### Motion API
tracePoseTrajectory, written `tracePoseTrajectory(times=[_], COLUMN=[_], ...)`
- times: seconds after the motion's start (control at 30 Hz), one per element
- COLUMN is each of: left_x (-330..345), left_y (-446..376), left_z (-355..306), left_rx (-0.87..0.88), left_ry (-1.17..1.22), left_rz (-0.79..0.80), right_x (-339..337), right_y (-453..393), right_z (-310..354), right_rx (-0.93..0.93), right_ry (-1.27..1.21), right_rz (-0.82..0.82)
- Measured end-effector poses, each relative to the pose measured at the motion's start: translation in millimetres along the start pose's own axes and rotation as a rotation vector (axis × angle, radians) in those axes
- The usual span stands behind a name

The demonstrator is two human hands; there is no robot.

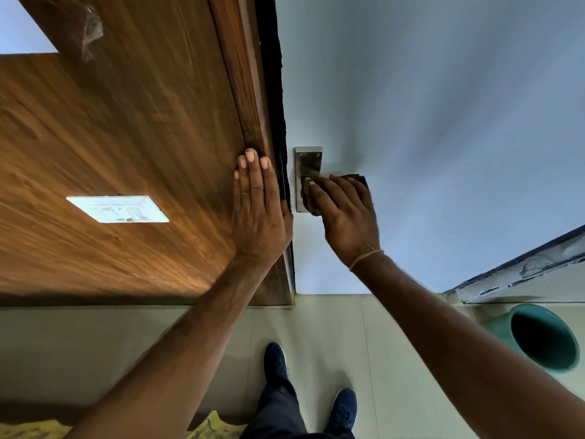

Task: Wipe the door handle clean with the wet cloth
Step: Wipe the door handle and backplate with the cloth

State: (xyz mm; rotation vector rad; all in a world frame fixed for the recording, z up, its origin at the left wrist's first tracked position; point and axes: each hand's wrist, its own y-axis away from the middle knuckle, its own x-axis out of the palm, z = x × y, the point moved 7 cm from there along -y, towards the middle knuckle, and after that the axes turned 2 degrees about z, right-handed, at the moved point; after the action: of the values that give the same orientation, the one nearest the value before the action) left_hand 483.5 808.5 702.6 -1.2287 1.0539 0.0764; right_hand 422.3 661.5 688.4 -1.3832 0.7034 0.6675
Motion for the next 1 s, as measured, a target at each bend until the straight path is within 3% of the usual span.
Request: tracePoseTrajectory(times=[0.17, 0.37, 0.6, 0.8, 1.0], left_x=[-3.2, -6.4, -9.5, -11.3, -10.0], left_y=[0.2, -0.4, -0.5, -0.2, -0.1], left_z=[1.2, 0.5, 2.5, 2.9, 1.5], left_rx=[0.014, 0.018, 0.032, 0.039, 0.030], left_ry=[-0.011, 0.012, 0.028, 0.028, 0.016], left_rz=[-0.016, -0.005, 0.011, 0.027, 0.045], right_x=[-7.6, -4.1, -12.1, -6.4, -9.2], right_y=[4.3, -11.9, -0.8, -6.3, -2.2], right_z=[-15.6, 6.9, -16.4, -2.3, 1.6], right_rx=[0.115, -0.038, 0.099, 0.015, 0.186], right_ry=[0.002, -0.015, 0.034, -0.020, 0.021], right_rz=[-0.060, -0.009, -0.029, 0.008, 0.013])
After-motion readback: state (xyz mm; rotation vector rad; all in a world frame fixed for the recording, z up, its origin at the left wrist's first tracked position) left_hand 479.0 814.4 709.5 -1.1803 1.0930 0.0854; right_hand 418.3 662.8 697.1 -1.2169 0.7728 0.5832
